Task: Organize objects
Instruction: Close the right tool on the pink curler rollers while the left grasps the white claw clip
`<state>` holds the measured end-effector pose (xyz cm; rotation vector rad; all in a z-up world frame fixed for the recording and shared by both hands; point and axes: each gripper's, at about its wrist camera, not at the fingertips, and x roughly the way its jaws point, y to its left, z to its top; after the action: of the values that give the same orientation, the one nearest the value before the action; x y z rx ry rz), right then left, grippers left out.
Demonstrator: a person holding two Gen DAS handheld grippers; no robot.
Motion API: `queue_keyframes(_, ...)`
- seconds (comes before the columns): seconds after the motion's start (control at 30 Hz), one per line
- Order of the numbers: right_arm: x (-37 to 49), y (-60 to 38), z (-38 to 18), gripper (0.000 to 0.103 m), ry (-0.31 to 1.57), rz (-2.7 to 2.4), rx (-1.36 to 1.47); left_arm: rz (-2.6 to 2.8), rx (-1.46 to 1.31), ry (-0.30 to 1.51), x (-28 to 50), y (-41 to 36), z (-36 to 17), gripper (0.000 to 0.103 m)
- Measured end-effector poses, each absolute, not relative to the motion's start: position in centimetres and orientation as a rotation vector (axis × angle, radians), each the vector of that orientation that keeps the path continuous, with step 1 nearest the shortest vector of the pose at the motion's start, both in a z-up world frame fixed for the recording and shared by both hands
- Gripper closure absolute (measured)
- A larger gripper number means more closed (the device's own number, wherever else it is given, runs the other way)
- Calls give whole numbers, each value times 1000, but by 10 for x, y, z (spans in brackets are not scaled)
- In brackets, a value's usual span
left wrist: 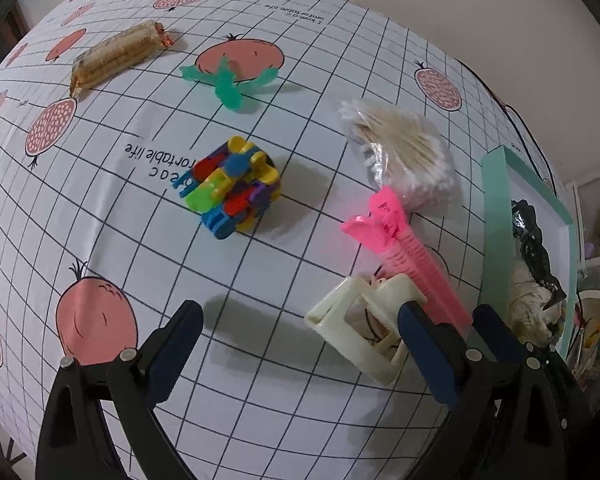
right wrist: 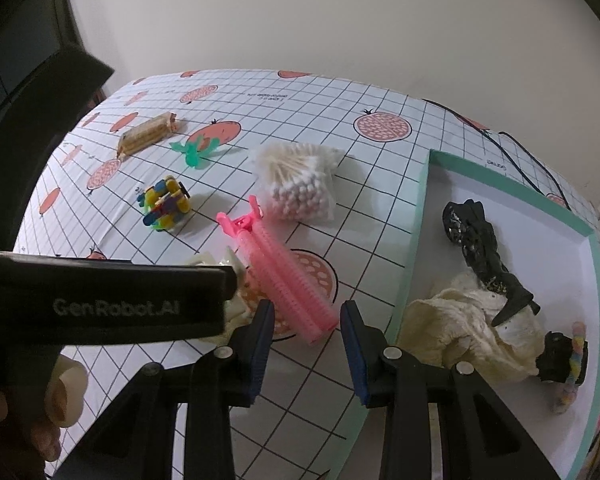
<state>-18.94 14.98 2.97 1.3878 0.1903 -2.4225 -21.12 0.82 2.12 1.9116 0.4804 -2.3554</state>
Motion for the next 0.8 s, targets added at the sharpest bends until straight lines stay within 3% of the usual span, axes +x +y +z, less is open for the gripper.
queue_keyframes(0.37, -193, 152, 24, 66, 175, -2439, 1402, -2390, 1975, 509, -204, 15, 21, 5)
queue_keyframes(0.8, -196, 147, 22, 65, 160, -2448, 1388, -2387, 1939, 422, -210, 26, 16, 5)
